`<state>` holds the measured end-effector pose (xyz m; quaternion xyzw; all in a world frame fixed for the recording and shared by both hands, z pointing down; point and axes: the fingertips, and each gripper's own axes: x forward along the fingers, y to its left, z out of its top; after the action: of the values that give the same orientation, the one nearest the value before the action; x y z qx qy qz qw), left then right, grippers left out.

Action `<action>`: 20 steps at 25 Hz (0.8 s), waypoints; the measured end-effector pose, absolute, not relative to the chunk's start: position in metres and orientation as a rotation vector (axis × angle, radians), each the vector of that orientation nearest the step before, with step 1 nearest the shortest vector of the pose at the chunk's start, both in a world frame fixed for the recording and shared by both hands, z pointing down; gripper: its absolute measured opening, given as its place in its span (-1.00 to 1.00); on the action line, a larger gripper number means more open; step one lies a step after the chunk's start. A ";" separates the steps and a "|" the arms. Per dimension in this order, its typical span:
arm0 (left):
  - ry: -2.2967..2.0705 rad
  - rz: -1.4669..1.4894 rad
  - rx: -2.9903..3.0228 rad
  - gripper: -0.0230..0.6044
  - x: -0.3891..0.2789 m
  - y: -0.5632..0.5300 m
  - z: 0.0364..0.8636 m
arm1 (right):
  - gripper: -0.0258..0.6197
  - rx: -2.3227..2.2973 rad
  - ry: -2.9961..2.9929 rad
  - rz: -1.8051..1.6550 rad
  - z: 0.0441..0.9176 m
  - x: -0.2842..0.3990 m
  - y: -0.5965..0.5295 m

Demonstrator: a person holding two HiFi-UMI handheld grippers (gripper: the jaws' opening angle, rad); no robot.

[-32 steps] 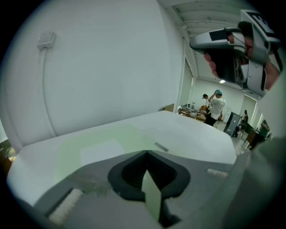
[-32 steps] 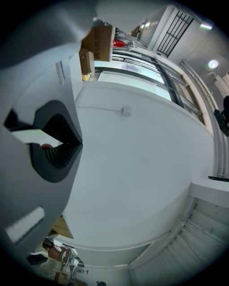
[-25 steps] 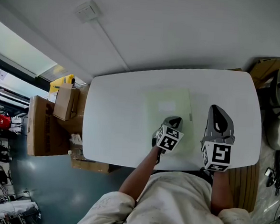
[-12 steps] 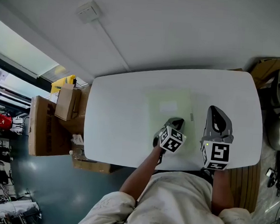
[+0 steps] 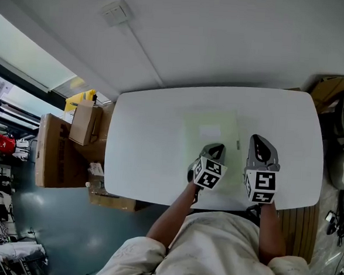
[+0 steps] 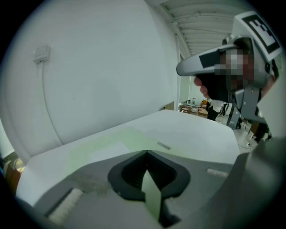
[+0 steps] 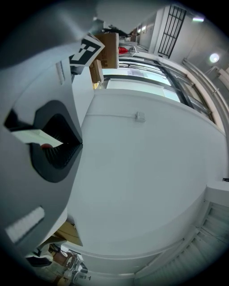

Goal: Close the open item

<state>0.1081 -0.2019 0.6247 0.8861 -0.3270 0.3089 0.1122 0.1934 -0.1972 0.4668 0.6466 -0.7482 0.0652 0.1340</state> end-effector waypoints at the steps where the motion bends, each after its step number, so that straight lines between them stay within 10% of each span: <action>1: -0.977 0.889 2.589 -0.93 0.104 -0.204 0.623 | -0.92 1.862 -2.168 0.203 0.472 0.192 -0.198; 20: -1.248 0.701 2.513 -0.93 0.032 -0.217 0.592 | -0.92 1.586 -2.100 0.454 0.582 0.158 -0.221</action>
<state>0.0321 -0.2172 0.5922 0.8622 -0.4280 0.2406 0.1243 0.1584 -0.2211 0.5821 0.5774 -0.7646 0.1653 0.2336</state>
